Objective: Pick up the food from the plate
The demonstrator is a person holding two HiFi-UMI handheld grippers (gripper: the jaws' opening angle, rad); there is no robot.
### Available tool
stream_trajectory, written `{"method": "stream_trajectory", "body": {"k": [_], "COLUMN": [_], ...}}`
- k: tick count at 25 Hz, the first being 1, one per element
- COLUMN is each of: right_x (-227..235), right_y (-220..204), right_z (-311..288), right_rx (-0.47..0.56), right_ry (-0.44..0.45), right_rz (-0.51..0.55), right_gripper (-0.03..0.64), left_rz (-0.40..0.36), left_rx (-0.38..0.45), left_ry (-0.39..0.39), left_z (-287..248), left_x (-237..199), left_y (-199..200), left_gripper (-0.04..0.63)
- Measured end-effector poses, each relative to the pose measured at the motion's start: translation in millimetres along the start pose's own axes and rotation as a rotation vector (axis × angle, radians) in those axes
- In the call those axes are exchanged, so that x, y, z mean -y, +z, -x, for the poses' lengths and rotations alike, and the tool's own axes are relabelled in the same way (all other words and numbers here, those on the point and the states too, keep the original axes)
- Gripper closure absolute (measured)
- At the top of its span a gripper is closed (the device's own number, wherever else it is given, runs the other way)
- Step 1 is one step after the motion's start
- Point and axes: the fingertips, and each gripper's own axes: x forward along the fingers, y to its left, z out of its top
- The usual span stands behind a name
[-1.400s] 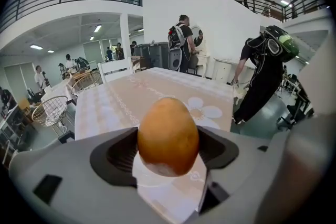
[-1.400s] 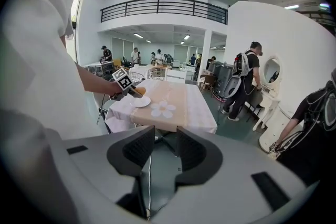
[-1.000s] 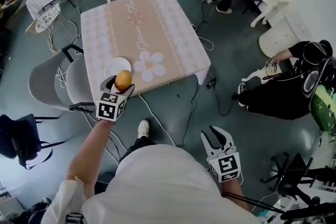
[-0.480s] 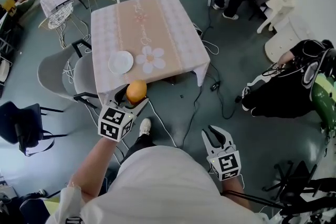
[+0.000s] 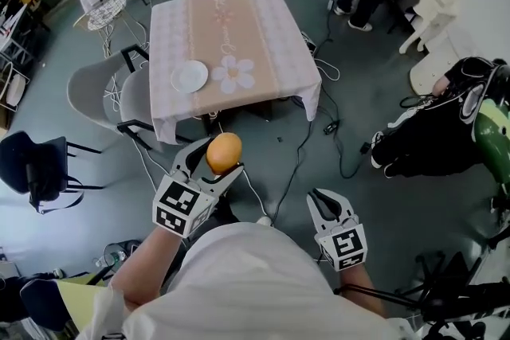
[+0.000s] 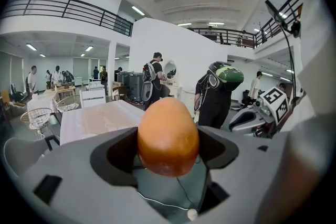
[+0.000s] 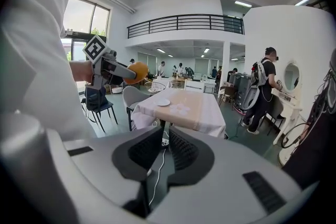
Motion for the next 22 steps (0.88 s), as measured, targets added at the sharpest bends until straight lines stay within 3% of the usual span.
{"method": "stream_trajectory", "body": {"k": [9,22], "right_x": [-3.1,-6.1], "right_y": [-2.4,-1.8], "right_z": [14.5,18.8], "right_rx": [0.030,0.033], "right_ry": [0.014,0.014], "right_rz": [0.000,0.038], "right_gripper": [0.586,0.603], "left_rz": [-0.024,-0.032], "left_rx": [-0.016,-0.002], "left_ry": [-0.039,-0.056], "left_z": [13.5,16.3], "left_x": [47.1,59.8], "left_y": [-7.4,-5.1], "left_gripper": [0.238,0.238]}}
